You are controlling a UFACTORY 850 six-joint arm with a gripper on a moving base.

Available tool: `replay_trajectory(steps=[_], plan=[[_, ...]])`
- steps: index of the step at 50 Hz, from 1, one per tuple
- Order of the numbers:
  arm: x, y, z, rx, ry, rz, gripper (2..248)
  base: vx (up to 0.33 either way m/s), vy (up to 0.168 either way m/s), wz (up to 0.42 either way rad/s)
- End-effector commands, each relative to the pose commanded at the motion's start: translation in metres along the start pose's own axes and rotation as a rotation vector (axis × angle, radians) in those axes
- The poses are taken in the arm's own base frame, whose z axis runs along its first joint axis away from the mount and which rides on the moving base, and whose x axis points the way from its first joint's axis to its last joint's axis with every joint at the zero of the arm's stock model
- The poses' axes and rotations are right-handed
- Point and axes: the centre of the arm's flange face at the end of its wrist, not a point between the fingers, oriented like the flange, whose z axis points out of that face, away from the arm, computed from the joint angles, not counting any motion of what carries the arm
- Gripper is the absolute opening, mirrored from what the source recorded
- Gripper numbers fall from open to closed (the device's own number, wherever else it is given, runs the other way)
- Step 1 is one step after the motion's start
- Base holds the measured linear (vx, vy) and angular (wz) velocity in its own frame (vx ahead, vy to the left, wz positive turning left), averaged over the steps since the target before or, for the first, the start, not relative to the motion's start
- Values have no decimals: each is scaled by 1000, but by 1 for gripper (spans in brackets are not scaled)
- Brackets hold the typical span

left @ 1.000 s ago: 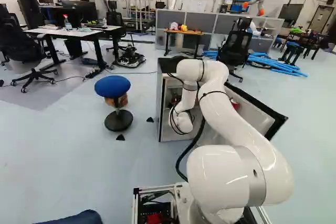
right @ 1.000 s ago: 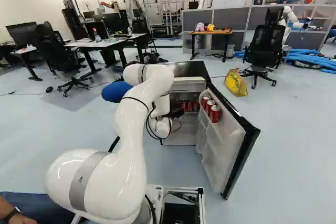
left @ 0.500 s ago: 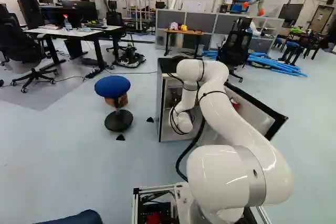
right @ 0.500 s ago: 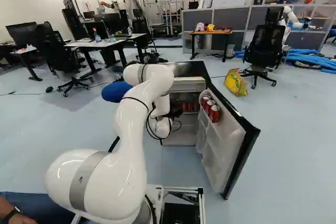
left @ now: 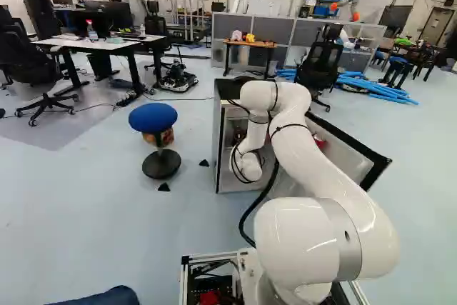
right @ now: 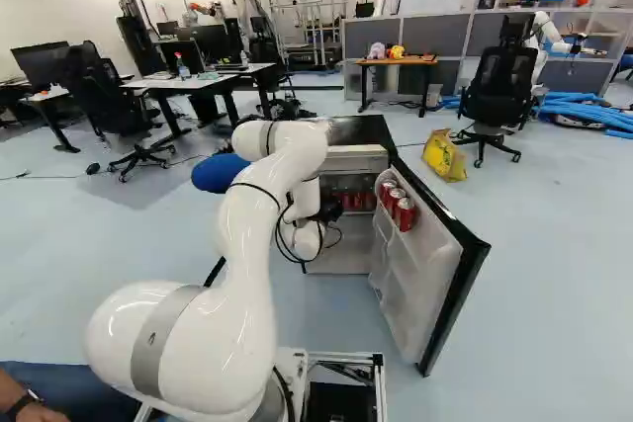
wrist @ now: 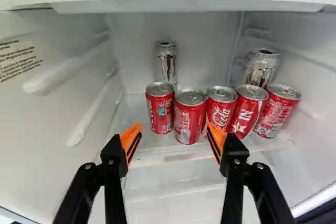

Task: Grab a drink from the fridge

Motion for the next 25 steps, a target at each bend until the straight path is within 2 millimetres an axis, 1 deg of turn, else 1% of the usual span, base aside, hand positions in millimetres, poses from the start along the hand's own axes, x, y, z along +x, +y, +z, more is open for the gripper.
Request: replay_trajectory(steps=[25], plan=[[0, 0, 1, -1, 1, 0, 181, 0, 0, 0]])
